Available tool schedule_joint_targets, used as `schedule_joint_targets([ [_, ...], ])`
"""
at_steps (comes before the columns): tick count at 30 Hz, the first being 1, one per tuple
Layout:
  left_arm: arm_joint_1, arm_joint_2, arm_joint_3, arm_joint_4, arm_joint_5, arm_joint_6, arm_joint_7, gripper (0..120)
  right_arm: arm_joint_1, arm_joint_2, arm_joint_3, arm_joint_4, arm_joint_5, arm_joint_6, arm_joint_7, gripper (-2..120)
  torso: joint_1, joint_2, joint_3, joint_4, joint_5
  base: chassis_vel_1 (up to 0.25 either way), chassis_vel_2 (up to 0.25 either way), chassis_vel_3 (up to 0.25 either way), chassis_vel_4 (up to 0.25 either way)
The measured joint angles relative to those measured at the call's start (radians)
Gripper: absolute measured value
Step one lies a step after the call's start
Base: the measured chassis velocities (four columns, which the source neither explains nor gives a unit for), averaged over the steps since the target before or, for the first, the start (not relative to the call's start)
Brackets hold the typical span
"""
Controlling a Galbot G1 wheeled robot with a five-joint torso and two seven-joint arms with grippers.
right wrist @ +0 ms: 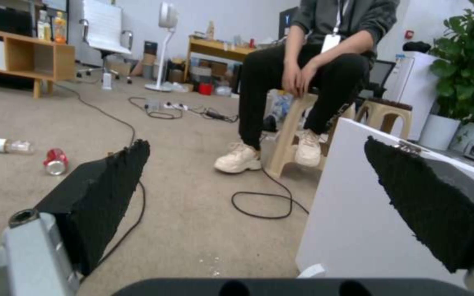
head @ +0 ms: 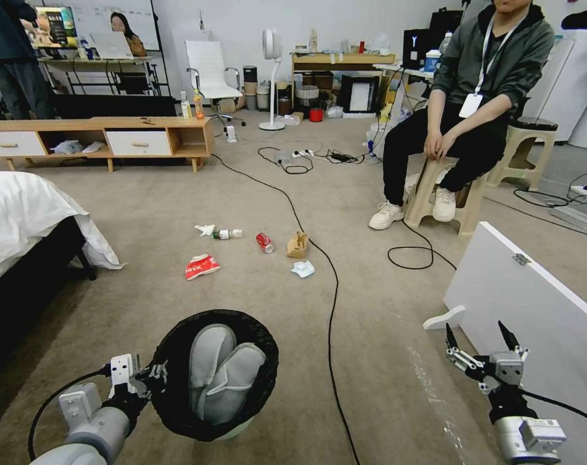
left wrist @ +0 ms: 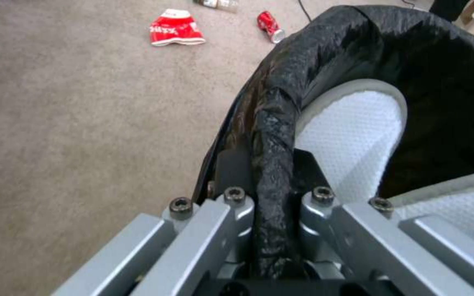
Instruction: Pick up the trash bin and place the garbage on the floor into it.
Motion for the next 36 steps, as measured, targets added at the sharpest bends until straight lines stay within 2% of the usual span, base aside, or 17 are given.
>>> schedule_joint_targets([
  [36, 0.007, 0.0, -0.001, -0.009, 0.0, -0.001, 0.001, 4, 0.002, 0.004, -0.008, 0.0, -0.006, 0.003, 0.0, 100, 0.0, 0.0, 0.0, 0.0001, -0.0001, -0.14, 0.148, 0.145, -0.143],
])
